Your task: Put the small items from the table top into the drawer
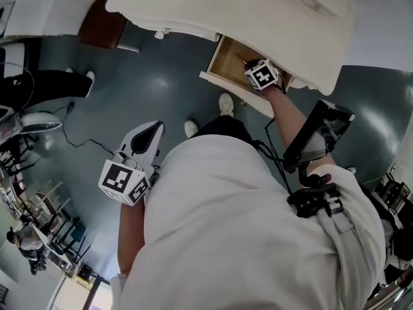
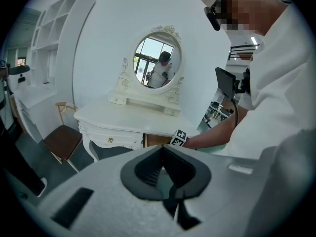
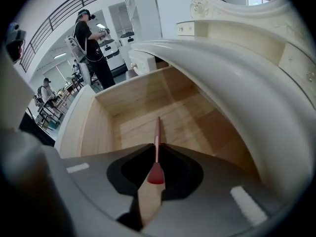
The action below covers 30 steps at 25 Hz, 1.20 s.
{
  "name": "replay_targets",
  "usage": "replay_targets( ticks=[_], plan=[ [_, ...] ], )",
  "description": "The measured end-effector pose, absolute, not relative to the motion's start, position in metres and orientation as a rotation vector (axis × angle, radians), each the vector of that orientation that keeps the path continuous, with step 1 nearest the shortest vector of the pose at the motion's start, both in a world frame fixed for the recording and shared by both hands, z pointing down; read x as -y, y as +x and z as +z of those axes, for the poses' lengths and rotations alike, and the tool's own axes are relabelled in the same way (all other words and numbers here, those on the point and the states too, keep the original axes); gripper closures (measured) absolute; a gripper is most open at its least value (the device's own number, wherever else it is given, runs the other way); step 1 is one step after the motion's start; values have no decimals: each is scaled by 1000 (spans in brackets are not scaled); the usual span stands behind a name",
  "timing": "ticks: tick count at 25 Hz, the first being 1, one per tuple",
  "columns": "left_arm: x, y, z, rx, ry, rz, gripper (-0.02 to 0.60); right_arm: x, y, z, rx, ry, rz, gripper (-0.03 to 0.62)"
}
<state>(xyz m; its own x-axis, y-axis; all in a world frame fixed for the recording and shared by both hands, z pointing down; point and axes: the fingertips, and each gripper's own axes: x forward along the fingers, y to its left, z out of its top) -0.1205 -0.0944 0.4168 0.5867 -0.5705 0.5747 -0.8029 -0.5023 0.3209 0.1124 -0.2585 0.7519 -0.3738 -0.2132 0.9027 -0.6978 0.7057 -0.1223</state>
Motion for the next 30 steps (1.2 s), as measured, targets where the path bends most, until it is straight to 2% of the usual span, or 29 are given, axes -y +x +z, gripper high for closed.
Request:
replay_targets(
  ticks=[14, 22, 30],
  plan=[
    [95, -119, 410, 1093, 2237, 567, 580, 246, 93, 760, 1956, 625, 571, 546],
    [134, -94, 430, 1065, 2243, 593, 580, 278, 116, 782, 1967, 626, 561, 522],
    [126, -99, 424, 1020, 2310, 560, 580, 267, 123, 754, 1959, 683, 540, 540]
  ],
)
